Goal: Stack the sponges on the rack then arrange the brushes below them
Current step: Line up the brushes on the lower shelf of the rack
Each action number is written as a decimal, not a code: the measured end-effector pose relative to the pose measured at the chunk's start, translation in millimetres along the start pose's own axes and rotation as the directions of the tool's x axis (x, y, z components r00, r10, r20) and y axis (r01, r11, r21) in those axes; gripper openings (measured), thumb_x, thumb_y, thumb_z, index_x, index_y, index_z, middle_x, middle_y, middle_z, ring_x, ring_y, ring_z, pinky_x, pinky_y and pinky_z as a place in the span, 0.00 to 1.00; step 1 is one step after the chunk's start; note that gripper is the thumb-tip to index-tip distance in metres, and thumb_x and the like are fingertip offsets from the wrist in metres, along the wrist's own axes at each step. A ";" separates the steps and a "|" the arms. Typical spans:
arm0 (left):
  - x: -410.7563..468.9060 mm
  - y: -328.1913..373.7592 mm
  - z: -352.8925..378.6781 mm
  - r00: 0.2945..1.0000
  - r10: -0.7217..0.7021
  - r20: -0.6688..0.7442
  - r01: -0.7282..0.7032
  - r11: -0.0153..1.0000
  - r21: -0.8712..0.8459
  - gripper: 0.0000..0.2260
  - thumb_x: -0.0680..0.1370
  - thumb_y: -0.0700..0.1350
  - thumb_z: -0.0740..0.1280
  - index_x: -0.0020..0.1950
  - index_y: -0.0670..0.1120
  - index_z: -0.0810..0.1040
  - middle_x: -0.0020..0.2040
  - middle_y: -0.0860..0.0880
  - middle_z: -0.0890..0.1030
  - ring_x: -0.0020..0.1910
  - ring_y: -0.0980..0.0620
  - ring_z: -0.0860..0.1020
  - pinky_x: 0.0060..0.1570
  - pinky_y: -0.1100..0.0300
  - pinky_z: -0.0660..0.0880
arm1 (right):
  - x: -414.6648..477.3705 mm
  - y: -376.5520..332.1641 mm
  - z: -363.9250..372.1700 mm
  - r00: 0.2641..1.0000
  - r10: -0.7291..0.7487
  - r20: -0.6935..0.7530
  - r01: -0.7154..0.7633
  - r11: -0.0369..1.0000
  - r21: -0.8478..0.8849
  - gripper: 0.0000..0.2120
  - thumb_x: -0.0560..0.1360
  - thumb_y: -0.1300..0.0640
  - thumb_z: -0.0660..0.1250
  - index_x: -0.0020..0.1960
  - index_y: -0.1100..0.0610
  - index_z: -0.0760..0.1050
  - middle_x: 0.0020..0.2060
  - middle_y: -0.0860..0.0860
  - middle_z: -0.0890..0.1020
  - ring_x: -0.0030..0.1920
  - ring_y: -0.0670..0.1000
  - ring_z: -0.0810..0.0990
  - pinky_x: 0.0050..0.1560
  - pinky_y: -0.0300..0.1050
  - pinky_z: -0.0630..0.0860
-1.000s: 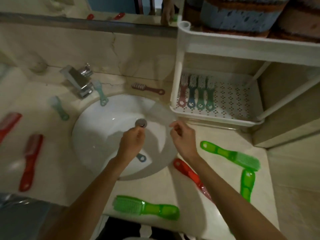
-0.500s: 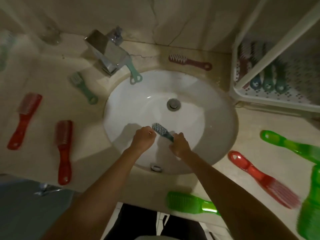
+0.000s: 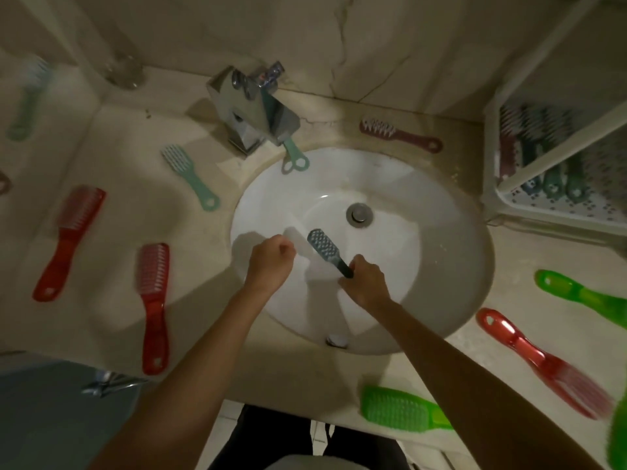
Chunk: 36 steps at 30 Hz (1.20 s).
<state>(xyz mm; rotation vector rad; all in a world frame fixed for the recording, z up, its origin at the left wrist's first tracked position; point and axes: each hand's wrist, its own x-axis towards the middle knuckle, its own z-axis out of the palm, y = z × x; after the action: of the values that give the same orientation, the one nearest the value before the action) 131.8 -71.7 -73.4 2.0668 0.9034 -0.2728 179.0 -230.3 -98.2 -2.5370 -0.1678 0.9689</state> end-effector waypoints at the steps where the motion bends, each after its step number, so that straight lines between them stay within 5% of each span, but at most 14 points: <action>1: 0.6 -1.5 -9.5 0.999 -0.001 -0.050 -0.003 0.998 -0.070 0.09 0.77 0.38 0.59 0.50 0.38 0.78 0.51 0.37 0.81 0.52 0.38 0.79 0.56 0.46 0.76 | -4.0 -11.0 -5.4 0.999 -0.035 -0.024 0.035 0.999 0.019 0.09 0.74 0.59 0.65 0.47 0.59 0.65 0.47 0.59 0.79 0.43 0.55 0.75 0.39 0.42 0.67; 4: 1.1 -4.5 -42.7 0.967 -0.019 -0.254 -0.028 0.983 -0.179 0.08 0.76 0.36 0.60 0.50 0.38 0.78 0.49 0.36 0.81 0.50 0.38 0.79 0.54 0.46 0.76 | -14.0 -48.4 -17.0 0.985 -0.151 -0.078 0.157 0.985 0.066 0.07 0.74 0.60 0.65 0.47 0.61 0.67 0.40 0.56 0.75 0.39 0.53 0.73 0.31 0.40 0.65; 8: 10.9 -6.2 -87.2 0.891 -0.085 -0.447 0.010 0.986 -0.169 0.10 0.75 0.37 0.61 0.54 0.35 0.76 0.55 0.37 0.79 0.55 0.40 0.76 0.53 0.54 0.70 | -21.5 -96.3 -20.0 0.962 -0.260 -0.088 0.266 0.962 0.056 0.07 0.75 0.61 0.64 0.50 0.62 0.71 0.45 0.60 0.80 0.39 0.54 0.74 0.34 0.41 0.67; 12: 47.7 -14.6 -111.6 0.921 -0.135 -0.366 0.115 0.991 -0.075 0.20 0.75 0.41 0.65 0.62 0.32 0.67 0.63 0.33 0.72 0.63 0.36 0.72 0.58 0.50 0.69 | -21.4 -128.3 -18.3 0.954 -0.278 -0.116 0.282 0.959 0.027 0.10 0.76 0.60 0.64 0.55 0.63 0.72 0.51 0.60 0.81 0.49 0.58 0.79 0.45 0.43 0.72; 22: 85.5 -6.8 -125.0 0.947 -0.141 -0.289 0.175 0.980 0.097 0.30 0.74 0.44 0.68 0.69 0.33 0.59 0.69 0.35 0.66 0.67 0.38 0.68 0.64 0.50 0.67 | -20.6 -135.8 -36.5 0.961 -0.239 -0.140 0.242 0.970 0.004 0.12 0.76 0.58 0.65 0.59 0.60 0.73 0.53 0.59 0.81 0.50 0.56 0.80 0.46 0.42 0.73; 29: 71.8 -20.1 -132.3 0.978 -0.137 -0.160 0.173 0.955 0.242 0.18 0.75 0.40 0.62 0.64 0.35 0.71 0.61 0.35 0.76 0.59 0.37 0.77 0.58 0.51 0.76 | -26.2 -119.1 -45.0 0.956 -0.226 -0.188 0.224 0.974 -0.028 0.12 0.75 0.58 0.66 0.57 0.61 0.74 0.50 0.59 0.82 0.45 0.55 0.79 0.43 0.42 0.73; 34: 38.9 -14.4 -124.8 0.991 -0.063 -0.117 0.087 0.975 0.203 0.15 0.79 0.40 0.57 0.63 0.37 0.72 0.61 0.36 0.77 0.59 0.38 0.77 0.58 0.51 0.74 | -40.0 -92.9 -53.3 0.949 -0.201 -0.244 0.208 0.978 0.002 0.09 0.75 0.60 0.65 0.54 0.62 0.74 0.43 0.55 0.77 0.41 0.51 0.74 0.39 0.40 0.71; 36: 19.4 -8.1 -117.3 0.999 -0.003 -0.045 0.011 0.987 0.163 0.11 0.79 0.40 0.58 0.57 0.39 0.74 0.53 0.38 0.81 0.55 0.40 0.78 0.52 0.54 0.75 | -45.3 -76.8 -54.1 0.943 -0.184 -0.277 0.197 0.980 0.020 0.06 0.76 0.60 0.64 0.51 0.60 0.72 0.44 0.55 0.77 0.40 0.52 0.74 0.36 0.38 0.69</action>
<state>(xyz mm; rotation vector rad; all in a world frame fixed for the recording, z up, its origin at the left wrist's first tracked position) 125.6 31.9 -14.9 2.2281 0.9421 -0.3145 183.5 -190.7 -1.8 -2.5230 -0.2976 0.5349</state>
